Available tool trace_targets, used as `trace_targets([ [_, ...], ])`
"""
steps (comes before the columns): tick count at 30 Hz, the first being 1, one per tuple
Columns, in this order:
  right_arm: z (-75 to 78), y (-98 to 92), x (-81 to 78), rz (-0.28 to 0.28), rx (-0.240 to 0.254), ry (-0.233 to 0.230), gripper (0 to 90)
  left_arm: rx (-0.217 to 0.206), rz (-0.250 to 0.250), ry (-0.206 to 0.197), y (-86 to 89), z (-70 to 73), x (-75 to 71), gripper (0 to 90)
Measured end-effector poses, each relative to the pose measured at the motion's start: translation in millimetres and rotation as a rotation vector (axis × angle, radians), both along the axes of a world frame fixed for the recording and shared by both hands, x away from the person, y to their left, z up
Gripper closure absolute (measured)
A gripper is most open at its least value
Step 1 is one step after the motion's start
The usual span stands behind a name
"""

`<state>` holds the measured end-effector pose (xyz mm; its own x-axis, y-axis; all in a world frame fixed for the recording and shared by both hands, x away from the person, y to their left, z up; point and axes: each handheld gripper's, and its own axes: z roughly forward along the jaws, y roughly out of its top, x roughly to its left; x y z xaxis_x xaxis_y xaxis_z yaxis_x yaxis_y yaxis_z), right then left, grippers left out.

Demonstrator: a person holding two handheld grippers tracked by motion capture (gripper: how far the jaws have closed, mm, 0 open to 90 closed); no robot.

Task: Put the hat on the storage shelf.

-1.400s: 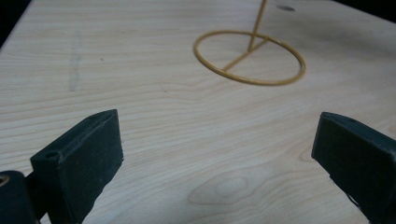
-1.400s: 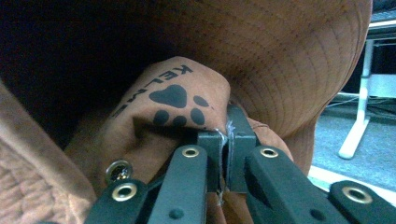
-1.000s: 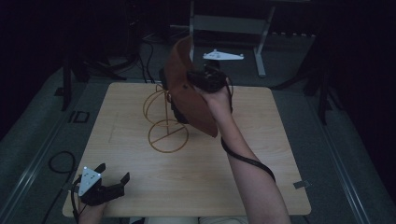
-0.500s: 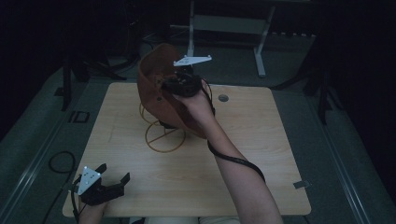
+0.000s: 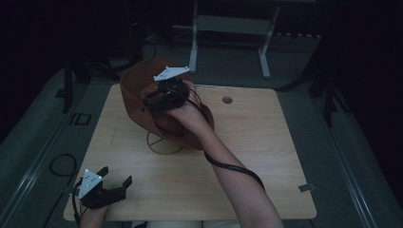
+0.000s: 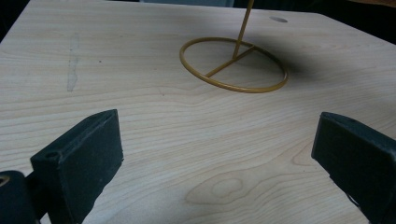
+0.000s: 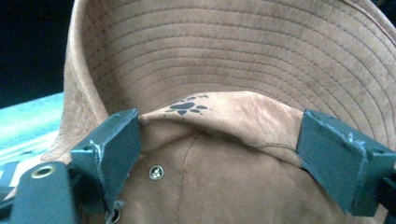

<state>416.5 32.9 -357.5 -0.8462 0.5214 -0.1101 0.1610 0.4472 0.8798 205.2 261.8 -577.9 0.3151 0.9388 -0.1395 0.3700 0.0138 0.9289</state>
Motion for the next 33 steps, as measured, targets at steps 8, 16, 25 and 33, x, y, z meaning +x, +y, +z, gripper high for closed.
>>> trace_targets([
  [8,-9.8,1.8,-5.6,0.0,-0.017,-0.092,12.8,0.003,-0.003,0.003,-0.5,-0.8,0.6,2.3],
  [16,2.5,-25.3,-6.5,0.027,0.052,-0.075,13.5,0.003,0.0,0.001,-0.1,-0.9,0.8,2.3],
  [25,-7.5,-70.0,-13.3,0.019,0.05,-0.027,13.6,0.011,-0.006,0.005,-2.5,-1.3,1.9,2.3],
  [33,-23.3,-112.8,-21.3,-0.005,0.081,-0.007,13.7,0.011,-0.003,0.007,-2.6,-2.0,2.6,2.3],
])
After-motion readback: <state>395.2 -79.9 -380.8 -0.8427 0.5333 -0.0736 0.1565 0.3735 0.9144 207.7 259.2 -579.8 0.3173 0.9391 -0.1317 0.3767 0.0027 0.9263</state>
